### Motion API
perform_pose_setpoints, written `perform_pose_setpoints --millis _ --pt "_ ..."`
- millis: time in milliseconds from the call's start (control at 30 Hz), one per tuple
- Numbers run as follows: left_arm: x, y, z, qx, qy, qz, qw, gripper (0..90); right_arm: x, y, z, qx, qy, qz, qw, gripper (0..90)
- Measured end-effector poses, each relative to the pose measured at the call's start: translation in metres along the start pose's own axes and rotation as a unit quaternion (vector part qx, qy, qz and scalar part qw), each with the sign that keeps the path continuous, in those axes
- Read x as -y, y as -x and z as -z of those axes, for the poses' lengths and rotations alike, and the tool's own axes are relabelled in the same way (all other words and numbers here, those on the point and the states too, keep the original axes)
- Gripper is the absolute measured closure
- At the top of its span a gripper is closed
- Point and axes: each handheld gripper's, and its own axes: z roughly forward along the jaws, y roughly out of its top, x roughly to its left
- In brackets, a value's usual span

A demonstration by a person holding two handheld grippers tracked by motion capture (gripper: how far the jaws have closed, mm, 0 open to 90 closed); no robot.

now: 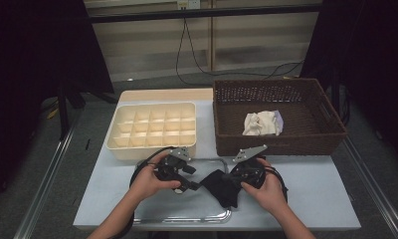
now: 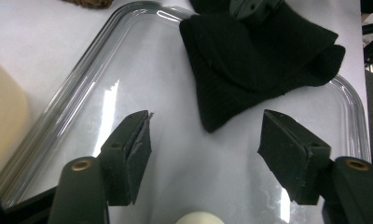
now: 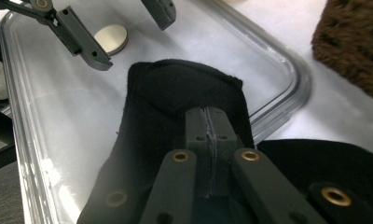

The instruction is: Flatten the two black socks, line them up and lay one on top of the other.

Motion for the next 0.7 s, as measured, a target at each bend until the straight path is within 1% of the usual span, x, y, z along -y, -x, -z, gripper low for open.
perform_pose_setpoints --millis 67,100,133,167,200,233,267,300,333,367,400,433,467,500,533,567,600,667,700 --pt "-0.001 0.001 -0.003 0.002 -0.002 -0.001 1.0000 38.7 0.000 -0.001 -0.003 -0.001 -0.001 0.004 1.0000 89.4" --pt "-0.002 0.002 -0.005 0.003 -0.005 -0.004 1.0000 40.8 0.000 -0.002 -0.004 0.000 -0.006 0.002 1.0000 89.4" --pt "-0.003 0.002 -0.006 0.008 -0.008 -0.007 0.9999 43.4 0.000 -0.001 -0.006 -0.003 -0.002 0.007 1.0000 89.4" --pt "-0.004 0.002 -0.007 0.010 -0.011 -0.015 0.9998 46.0 0.000 -0.002 -0.007 -0.003 -0.001 0.006 1.0000 89.4" --pt "-0.005 0.003 -0.009 0.010 -0.006 -0.014 0.9998 47.6 -0.001 -0.003 -0.007 0.001 -0.004 0.008 1.0000 89.4" --pt "-0.006 0.003 -0.009 0.013 -0.008 -0.016 0.9998 50.8 -0.001 -0.003 -0.007 0.000 -0.003 0.008 1.0000 89.4" --pt "-0.007 0.003 -0.010 0.013 -0.012 -0.023 0.9996 52.7 -0.001 -0.003 -0.007 0.001 -0.003 0.008 1.0000 89.3" --pt "-0.008 0.004 -0.011 0.013 -0.015 -0.022 0.9996 55.4 -0.001 -0.003 -0.008 0.001 -0.002 0.007 1.0000 89.4" --pt "-0.009 0.004 -0.011 0.021 -0.026 -0.028 0.9991 56.8 -0.001 -0.003 -0.008 0.001 -0.002 0.007 1.0000 89.3" --pt "-0.009 0.006 -0.014 0.015 -0.020 -0.025 0.9994 60.0 -0.001 -0.003 -0.007 0.001 -0.001 0.006 1.0000 89.4" --pt "-0.010 0.007 -0.014 0.015 -0.027 -0.021 0.9993 61.8 0.000 -0.003 -0.007 0.001 0.001 0.006 1.0000 89.3" --pt "-0.012 0.008 -0.014 0.004 -0.043 -0.020 0.9989 64.4 0.000 -0.003 -0.007 0.002 0.002 0.006 1.0000 89.3" --pt "-0.013 0.008 -0.015 0.001 -0.048 -0.025 0.9985 66.8 0.000 -0.003 -0.006 0.004 0.004 0.003 1.0000 89.3" --pt "-0.013 0.008 -0.016 0.010 -0.040 -0.023 0.9989 68.9 0.001 -0.003 -0.006 0.004 0.005 0.002 1.0000 89.3" --pt "-0.013 0.008 -0.016 0.010 -0.040 -0.023 0.9989 71.5 0.001 -0.003 -0.006 0.004 0.005 0.002 1.0000 89.3" --pt "-0.013 0.007 -0.017 0.020 -0.037 -0.024 0.9988 71.5 0.001 -0.002 -0.006 0.003 0.007 0.000 1.0000 89.3" --pt "-0.014 0.008 -0.019 0.024 -0.040 -0.026 0.9986 76.8 0.002 -0.002 -0.005 0.006 0.008 0.001 0.9999 89.3" --pt "-0.015 0.008 -0.020 0.029 -0.042 -0.025 0.9984 78.8 0.002 -0.002 -0.004 0.007 0.008 -0.001 0.9999 89.3" --pt "-0.016 0.008 -0.020 0.032 -0.047 -0.017 0.9982 79.9 0.003 -0.002 -0.003 0.005 0.009 -0.003 0.9999 89.3"
